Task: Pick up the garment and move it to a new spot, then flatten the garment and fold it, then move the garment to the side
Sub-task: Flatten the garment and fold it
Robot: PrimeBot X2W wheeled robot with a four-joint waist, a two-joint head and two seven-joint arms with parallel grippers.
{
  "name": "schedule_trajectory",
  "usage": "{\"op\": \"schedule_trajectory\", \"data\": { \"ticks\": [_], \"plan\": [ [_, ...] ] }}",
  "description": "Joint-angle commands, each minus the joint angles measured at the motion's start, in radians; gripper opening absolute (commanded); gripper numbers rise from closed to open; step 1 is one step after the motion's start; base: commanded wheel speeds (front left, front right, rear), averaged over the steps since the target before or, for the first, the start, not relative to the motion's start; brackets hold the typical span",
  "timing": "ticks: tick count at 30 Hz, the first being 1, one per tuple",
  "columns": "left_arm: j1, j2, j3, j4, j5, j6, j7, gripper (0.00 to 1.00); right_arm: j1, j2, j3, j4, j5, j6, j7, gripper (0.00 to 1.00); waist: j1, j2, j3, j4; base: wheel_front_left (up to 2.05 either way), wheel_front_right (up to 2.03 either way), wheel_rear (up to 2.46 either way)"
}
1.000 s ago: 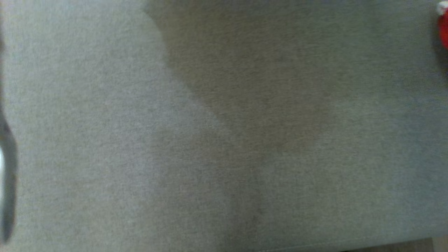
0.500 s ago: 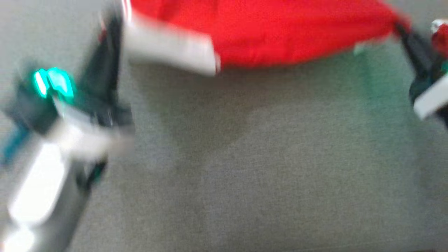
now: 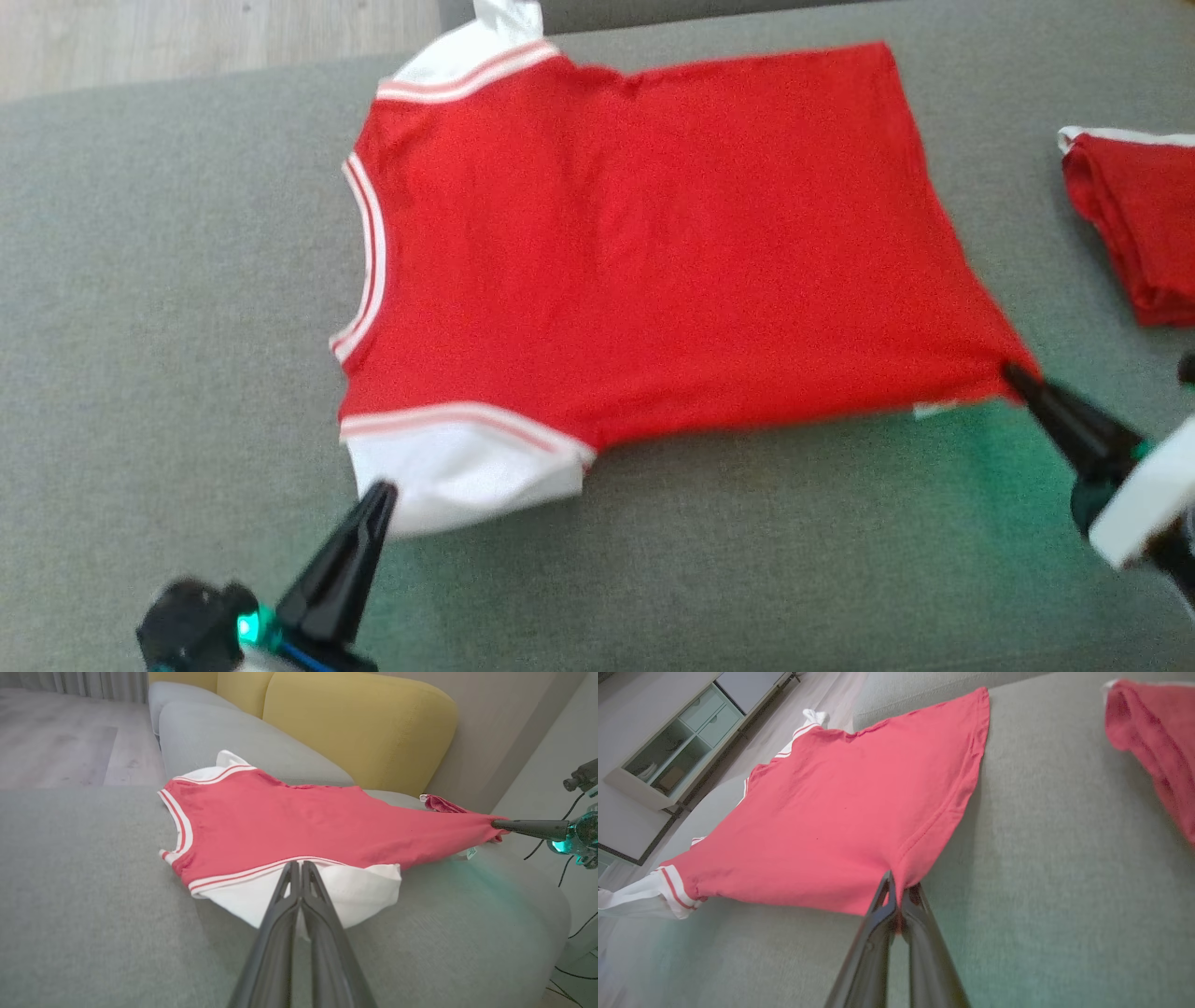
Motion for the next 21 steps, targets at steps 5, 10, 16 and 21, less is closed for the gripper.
{"op": "schedule_trajectory", "data": {
  "ticks": [5,10,16,21],
  "plan": [
    [0.014,0.069,0.023,-0.101,-0.083,0.002,0.01,0.0,0.078,-0.095,-0.037,-0.087,0.05,0.007,-0.014,0.0,0.0003,-0.0001,-0.018,-0.002,0.0,0.0,0.0],
    [-0.061,0.065,0.069,-0.14,-0.107,0.002,0.006,0.0,0.074,-0.105,-0.099,-0.122,0.074,0.007,-0.014,0.0,0.0003,-0.0001,0.005,-0.001,0.0,0.0,0.0],
    [-0.313,0.035,0.032,-0.104,-0.136,0.002,0.013,0.0,0.008,-0.067,-0.137,-0.103,0.099,0.007,0.007,0.0,0.0003,-0.0001,0.083,0.007,0.0,0.0,0.0],
    [-0.55,0.012,-0.018,0.014,-0.142,0.002,0.01,0.0,-0.088,-0.021,-0.16,-0.058,0.116,0.007,0.069,0.0,0.0003,-0.0001,0.154,0.006,0.0,0.0,0.0]
  ]
}}
